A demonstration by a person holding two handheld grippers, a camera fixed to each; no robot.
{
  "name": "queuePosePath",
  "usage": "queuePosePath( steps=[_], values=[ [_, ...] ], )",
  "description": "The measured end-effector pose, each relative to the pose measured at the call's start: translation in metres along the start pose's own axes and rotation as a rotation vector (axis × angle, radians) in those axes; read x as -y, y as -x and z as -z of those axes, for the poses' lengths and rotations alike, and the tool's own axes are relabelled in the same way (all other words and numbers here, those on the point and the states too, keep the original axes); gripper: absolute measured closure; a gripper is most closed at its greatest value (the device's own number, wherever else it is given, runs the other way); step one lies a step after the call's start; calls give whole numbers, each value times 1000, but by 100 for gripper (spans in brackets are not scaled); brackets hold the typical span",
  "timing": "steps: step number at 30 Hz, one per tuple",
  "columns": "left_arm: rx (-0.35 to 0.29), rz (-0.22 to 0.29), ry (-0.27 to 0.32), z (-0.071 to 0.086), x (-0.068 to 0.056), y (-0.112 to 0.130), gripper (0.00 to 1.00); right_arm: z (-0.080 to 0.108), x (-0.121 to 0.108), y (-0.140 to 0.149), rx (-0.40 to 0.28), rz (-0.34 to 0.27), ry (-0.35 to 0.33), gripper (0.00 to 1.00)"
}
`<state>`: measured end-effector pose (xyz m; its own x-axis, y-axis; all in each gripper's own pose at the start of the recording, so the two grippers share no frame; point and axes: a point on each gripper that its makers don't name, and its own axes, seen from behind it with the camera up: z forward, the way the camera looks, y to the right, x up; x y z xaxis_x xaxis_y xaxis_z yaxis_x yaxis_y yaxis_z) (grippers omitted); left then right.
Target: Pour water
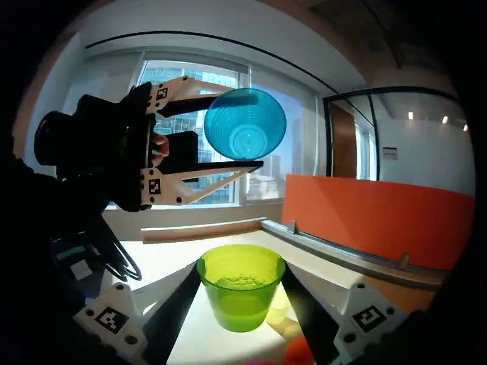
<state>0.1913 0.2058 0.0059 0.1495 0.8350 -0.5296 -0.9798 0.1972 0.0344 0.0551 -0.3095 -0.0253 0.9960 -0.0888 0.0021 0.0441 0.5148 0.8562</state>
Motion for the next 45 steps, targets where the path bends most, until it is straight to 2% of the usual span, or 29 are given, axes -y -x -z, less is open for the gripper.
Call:
queuePosePath(
  steps=[14, 32, 41, 45],
  values=[
    [33, 419, 36, -6, -7, 21, 16, 4, -4, -2, -13, -10, 11, 8],
    [66, 861, 28, -9, 1, 46, 16, 8, -4, -9, -29, -14, 19, 8],
    [53, 1094, 53, -11, 0, 53, 16, 9, -3, -11, -31, -13, 23, 8],
    [39, 1174, 60, -12, 0, 55, 16, 9, -3, -12, -35, -14, 24, 8]
  ],
)
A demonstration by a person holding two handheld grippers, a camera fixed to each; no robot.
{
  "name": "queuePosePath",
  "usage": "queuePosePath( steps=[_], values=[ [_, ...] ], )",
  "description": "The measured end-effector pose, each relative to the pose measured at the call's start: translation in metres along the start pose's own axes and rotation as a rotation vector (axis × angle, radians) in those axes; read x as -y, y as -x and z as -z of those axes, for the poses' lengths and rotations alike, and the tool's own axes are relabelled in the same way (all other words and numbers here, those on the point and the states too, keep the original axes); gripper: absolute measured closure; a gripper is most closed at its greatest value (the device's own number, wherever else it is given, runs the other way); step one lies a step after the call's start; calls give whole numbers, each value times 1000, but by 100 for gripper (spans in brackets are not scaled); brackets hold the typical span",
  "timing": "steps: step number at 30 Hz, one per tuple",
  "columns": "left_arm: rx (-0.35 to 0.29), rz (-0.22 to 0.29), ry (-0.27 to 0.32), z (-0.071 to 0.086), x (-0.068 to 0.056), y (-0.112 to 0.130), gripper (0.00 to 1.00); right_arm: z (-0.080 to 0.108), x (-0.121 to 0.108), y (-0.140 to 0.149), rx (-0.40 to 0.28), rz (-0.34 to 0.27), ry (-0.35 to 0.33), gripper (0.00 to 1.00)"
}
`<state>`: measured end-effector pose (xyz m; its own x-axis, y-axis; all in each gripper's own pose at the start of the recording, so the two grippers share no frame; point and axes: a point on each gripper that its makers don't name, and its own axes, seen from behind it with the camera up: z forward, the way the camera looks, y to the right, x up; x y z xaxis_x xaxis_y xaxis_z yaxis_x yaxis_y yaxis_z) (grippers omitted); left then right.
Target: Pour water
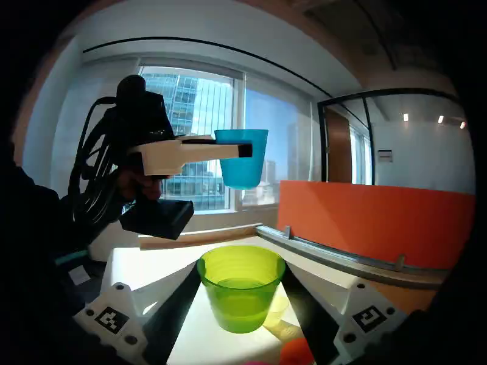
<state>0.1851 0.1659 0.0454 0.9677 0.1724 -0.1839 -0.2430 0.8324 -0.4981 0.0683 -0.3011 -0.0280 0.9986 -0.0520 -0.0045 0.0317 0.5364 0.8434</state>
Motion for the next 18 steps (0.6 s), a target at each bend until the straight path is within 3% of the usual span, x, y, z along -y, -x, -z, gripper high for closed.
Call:
queuePosePath(
  steps=[8, 18],
  values=[
    [-4, 125, 23, -5, 1, 5, 16, 1, 0, -4, -14, -18, 1, 8],
    [16, 163, 20, -6, 4, 17, 16, 2, 1, -5, -8, -17, 8, 8]
  ],
)
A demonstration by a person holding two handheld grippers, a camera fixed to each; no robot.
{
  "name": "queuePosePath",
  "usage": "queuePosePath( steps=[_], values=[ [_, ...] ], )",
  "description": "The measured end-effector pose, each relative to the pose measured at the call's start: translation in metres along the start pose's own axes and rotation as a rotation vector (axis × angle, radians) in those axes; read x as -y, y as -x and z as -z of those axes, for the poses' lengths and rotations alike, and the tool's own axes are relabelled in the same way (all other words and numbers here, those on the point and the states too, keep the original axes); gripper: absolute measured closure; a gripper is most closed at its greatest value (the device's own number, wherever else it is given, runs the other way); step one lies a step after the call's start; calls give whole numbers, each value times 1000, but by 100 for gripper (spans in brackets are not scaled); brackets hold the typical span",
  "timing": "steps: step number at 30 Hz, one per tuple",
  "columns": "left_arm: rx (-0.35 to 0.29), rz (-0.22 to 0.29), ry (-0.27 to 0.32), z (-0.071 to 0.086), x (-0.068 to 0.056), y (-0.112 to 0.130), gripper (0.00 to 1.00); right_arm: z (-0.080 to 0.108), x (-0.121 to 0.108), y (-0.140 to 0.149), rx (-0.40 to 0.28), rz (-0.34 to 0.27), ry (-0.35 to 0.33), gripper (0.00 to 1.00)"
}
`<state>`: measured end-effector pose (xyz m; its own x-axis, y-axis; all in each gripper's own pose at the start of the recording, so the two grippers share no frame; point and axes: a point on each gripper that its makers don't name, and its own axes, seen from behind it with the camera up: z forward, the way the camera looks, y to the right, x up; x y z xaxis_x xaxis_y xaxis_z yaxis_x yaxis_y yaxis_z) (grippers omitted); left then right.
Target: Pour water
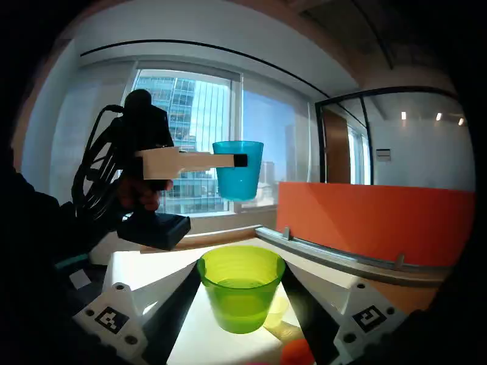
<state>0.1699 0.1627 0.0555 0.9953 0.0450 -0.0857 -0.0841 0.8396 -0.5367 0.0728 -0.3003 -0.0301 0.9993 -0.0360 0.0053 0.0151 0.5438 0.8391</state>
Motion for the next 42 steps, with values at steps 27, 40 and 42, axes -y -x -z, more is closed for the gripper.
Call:
queuePosePath(
  steps=[27, 40, 42],
  values=[
    [89, 25, -17, 11, 11, 59, 16, 31, -37, -2, 18, -12, 103, 8],
    [132, 59, -21, 17, 14, 90, 16, 57, -65, -2, 23, -12, 182, 8],
    [137, 61, -21, 17, 14, 94, 16, 61, -69, -1, 23, -14, 194, 8]
  ],
)
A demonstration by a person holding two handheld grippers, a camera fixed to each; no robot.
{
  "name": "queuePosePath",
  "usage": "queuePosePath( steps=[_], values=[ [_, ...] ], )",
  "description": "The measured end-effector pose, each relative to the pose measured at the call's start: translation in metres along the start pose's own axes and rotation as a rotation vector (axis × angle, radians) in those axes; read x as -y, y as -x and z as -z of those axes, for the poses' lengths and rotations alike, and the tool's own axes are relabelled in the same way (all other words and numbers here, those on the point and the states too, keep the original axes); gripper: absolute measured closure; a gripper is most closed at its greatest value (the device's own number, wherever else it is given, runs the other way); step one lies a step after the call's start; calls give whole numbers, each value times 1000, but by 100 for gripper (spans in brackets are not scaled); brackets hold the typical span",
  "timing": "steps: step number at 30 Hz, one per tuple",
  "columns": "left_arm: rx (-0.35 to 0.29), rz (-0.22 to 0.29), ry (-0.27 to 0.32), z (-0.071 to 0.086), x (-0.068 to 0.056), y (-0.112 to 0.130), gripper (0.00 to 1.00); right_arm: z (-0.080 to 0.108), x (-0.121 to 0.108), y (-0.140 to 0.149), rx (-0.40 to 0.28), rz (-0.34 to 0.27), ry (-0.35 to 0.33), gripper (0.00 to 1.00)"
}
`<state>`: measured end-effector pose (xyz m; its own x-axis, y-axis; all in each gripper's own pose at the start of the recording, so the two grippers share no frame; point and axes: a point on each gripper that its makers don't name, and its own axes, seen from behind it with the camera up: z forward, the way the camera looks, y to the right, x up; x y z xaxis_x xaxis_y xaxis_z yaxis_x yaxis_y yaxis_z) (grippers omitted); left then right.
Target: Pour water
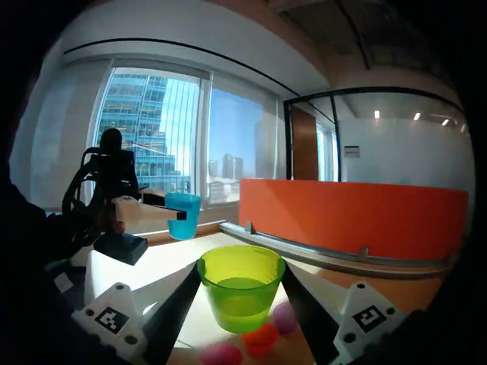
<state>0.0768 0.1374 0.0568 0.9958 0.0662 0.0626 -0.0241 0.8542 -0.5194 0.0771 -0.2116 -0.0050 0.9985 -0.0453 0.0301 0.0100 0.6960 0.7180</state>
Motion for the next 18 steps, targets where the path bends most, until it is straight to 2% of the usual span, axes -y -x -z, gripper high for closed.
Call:
queuePosePath(
  steps=[12, 18],
  values=[
    [36, 3, -6, 0, 3, 23, 16, 17, -25, 2, 2, -2, 59, 8],
    [50, 2, -3, -1, 0, 32, 16, 24, -35, 0, 0, 0, 80, 8]
  ],
)
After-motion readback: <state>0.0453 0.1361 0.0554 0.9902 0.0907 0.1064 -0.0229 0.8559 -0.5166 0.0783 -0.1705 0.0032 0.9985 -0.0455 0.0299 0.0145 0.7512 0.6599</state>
